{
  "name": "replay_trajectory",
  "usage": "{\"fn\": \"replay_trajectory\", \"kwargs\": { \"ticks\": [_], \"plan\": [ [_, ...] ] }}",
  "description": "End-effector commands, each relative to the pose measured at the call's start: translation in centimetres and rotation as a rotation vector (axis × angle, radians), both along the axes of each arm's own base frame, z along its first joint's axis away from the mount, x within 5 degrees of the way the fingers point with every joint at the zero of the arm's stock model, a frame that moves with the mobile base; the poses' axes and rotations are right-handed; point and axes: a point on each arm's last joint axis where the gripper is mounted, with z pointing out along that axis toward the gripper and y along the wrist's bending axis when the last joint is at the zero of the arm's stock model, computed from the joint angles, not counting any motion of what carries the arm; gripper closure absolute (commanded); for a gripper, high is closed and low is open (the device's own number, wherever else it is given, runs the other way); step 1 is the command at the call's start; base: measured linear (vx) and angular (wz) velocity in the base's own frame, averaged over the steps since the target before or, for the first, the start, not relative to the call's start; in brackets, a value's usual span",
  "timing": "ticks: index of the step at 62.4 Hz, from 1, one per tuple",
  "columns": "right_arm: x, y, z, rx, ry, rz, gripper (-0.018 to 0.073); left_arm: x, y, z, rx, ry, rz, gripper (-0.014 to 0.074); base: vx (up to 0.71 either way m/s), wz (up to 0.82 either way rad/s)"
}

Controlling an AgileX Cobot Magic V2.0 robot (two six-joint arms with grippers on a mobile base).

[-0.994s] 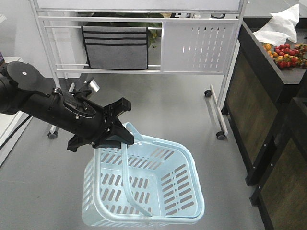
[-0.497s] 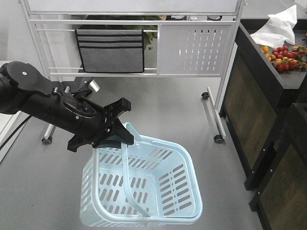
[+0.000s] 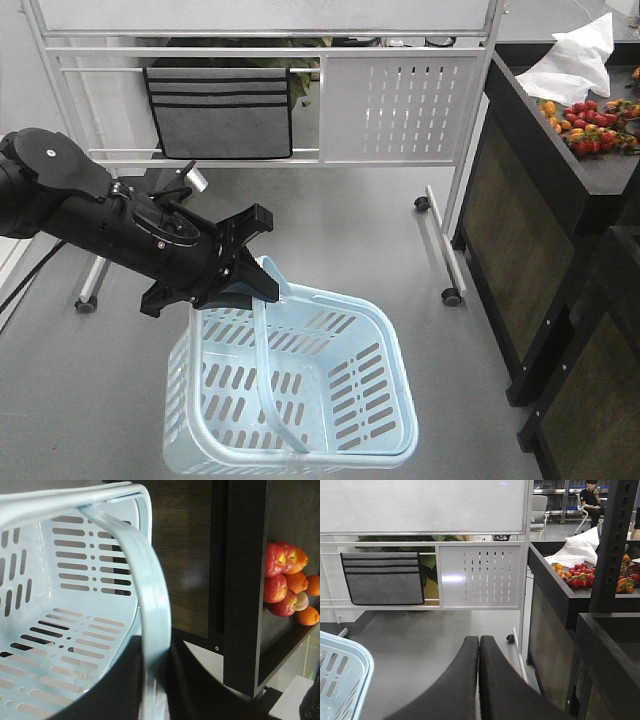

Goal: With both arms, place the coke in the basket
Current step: 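Drive the base across the aisle holding the basket in the left gripper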

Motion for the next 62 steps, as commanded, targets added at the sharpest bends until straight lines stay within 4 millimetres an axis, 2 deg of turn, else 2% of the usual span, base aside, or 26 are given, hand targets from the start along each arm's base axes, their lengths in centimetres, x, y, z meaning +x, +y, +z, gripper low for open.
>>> {"fn": "replay_trajectory", "kwargs": {
  "ticks": [1,62],
  "plan": [
    [0.00,0.07,0.08,-0.003,-0.065,0.005,0.0569,-0.44,-0.41,2.83,-0.087,-0.052,0.018,0.0601,0.10,-0.04],
    [0.00,0.07,0.08,-0.003,-0.065,0.005,0.0569,-0.45,-0.41,2.83,-0.087,-0.052,0.018,0.0601,0.13,-0.01]
  ]
}}
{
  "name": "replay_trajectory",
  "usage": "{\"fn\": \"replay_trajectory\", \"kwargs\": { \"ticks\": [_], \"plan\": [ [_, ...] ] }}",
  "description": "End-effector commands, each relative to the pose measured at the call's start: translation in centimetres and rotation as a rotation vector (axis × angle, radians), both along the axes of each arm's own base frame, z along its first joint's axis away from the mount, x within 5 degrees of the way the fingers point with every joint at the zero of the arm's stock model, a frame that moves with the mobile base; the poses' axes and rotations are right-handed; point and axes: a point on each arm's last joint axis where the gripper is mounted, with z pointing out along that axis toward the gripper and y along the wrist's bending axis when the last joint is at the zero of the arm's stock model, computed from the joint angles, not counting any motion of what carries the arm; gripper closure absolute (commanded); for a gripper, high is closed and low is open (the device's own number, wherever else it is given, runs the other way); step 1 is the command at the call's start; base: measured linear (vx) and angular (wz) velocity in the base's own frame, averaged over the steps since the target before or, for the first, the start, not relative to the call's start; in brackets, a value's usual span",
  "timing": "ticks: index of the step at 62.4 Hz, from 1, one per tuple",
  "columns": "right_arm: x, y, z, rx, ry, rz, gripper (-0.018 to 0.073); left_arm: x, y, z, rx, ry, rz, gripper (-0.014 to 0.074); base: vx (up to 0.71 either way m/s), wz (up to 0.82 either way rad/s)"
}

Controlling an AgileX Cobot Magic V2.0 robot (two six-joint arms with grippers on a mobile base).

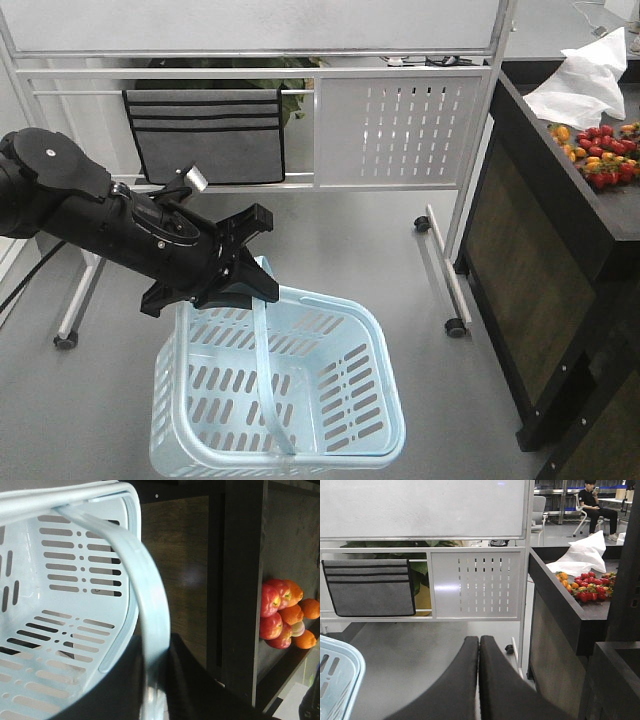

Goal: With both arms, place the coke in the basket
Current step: 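Drive the base across the aisle holding the basket in the left gripper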

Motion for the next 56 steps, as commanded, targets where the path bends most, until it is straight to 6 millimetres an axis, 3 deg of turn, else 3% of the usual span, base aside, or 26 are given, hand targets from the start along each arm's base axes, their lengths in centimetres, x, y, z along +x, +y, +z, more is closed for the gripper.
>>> {"fn": "replay_trajectory", "kwargs": {
  "ticks": [1,56],
  "plan": [
    [0.00,0.07,0.08,-0.003,-0.065,0.005,0.0569,-0.45,-0.40,2.82,-0.087,-0.052,0.018,0.0601,0.13,-0.01],
    [0.00,0.07,0.08,-0.003,-0.065,0.005,0.0569,-0.45,-0.40,2.82,-0.087,-0.052,0.018,0.0601,0.12,0.01]
  ]
}}
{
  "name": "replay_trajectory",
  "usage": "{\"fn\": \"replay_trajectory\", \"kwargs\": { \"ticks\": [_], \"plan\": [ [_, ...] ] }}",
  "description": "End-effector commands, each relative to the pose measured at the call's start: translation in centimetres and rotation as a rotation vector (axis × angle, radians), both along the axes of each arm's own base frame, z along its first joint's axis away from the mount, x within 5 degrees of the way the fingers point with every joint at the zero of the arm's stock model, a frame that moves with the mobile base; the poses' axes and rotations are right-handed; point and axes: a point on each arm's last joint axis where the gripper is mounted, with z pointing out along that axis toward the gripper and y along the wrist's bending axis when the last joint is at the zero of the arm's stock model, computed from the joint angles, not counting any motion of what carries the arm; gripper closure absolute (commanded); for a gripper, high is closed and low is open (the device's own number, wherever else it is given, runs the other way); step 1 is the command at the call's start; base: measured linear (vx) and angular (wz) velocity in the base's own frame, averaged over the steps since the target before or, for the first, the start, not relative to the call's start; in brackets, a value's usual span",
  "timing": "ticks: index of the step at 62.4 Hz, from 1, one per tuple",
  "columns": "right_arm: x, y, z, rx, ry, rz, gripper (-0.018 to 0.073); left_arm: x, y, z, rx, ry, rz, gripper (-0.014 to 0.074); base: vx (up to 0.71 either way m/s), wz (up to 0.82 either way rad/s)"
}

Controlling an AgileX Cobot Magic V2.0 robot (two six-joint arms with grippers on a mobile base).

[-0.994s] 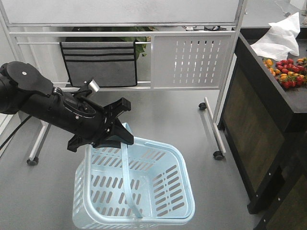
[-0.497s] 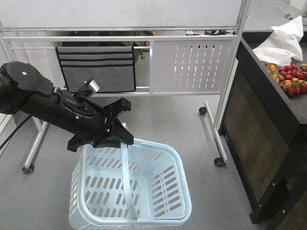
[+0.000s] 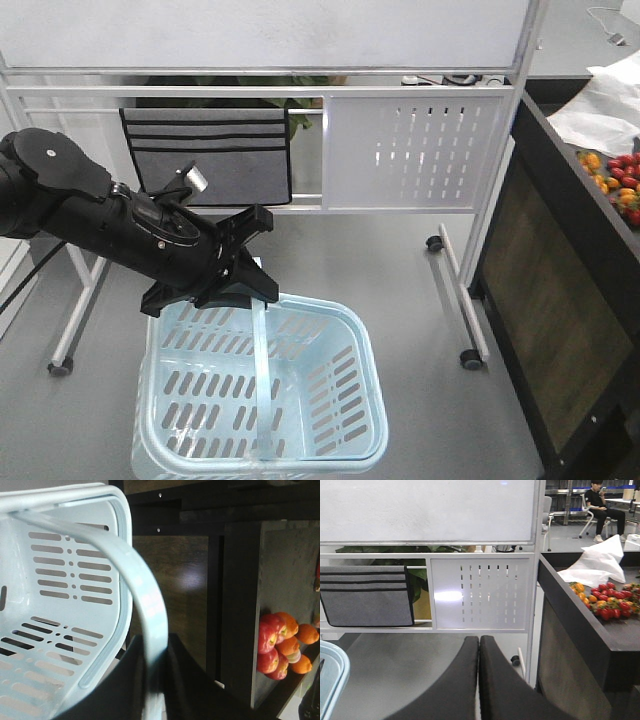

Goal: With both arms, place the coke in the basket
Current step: 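Drive the base across the aisle holding the basket in the left gripper, then turn the base toward the shelf holding the red Coca-Cola bottle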

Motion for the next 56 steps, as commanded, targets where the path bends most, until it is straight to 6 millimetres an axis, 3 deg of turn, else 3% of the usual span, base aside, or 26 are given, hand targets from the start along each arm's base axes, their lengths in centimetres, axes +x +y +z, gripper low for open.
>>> {"fn": "replay_trajectory", "kwargs": {
  "ticks": [1,56],
  "plan": [
    [0.00,0.07,0.08,-0.003,-0.065,0.005,0.0569,-0.45,-0.40,2.82,-0.086,-0.052,0.017,0.0601,0.14,0.12],
    [0.00,0.07,0.08,-0.003,-0.065,0.005,0.0569,-0.45,-0.40,2.82,-0.086,-0.052,0.017,0.0601,0.16,0.29]
  ]
}}
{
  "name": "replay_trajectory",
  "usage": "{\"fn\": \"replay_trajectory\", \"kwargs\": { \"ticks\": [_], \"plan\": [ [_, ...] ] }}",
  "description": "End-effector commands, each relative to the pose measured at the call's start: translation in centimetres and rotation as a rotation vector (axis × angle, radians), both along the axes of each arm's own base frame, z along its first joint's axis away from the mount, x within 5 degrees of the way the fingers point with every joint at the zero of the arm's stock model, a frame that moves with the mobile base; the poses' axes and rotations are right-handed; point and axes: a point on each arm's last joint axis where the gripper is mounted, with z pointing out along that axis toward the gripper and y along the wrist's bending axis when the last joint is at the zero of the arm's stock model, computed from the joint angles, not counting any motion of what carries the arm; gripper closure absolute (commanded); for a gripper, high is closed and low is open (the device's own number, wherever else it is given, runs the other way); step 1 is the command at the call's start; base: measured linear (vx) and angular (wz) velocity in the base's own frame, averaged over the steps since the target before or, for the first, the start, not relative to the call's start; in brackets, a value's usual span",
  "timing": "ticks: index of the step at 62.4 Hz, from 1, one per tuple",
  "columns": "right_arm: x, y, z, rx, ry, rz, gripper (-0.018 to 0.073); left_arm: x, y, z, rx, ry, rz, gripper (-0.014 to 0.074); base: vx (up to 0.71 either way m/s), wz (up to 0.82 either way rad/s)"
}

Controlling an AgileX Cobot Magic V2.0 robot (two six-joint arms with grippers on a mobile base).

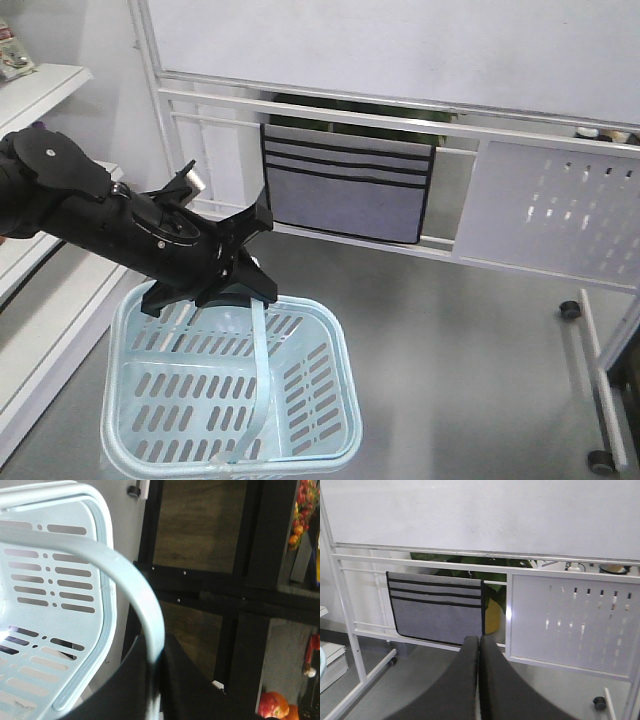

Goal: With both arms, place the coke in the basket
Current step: 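Turn the base toward the shelf holding the red Coca-Cola bottle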

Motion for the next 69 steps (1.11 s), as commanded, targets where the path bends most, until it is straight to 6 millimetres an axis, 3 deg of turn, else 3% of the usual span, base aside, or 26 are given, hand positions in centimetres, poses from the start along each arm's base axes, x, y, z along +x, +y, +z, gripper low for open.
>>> {"fn": "replay_trajectory", "kwargs": {
  "ticks": [1,69],
  "plan": [
    [0.00,0.07,0.08,-0.003,-0.065,0.005,0.0569,-0.45,-0.39,2.82,-0.085,-0.053,0.017,0.0601,0.16,0.39],
    [0.00,0.07,0.08,-0.003,-0.065,0.005,0.0569,-0.45,-0.39,2.82,-0.085,-0.053,0.017,0.0601,0.15,0.42]
  ]
}}
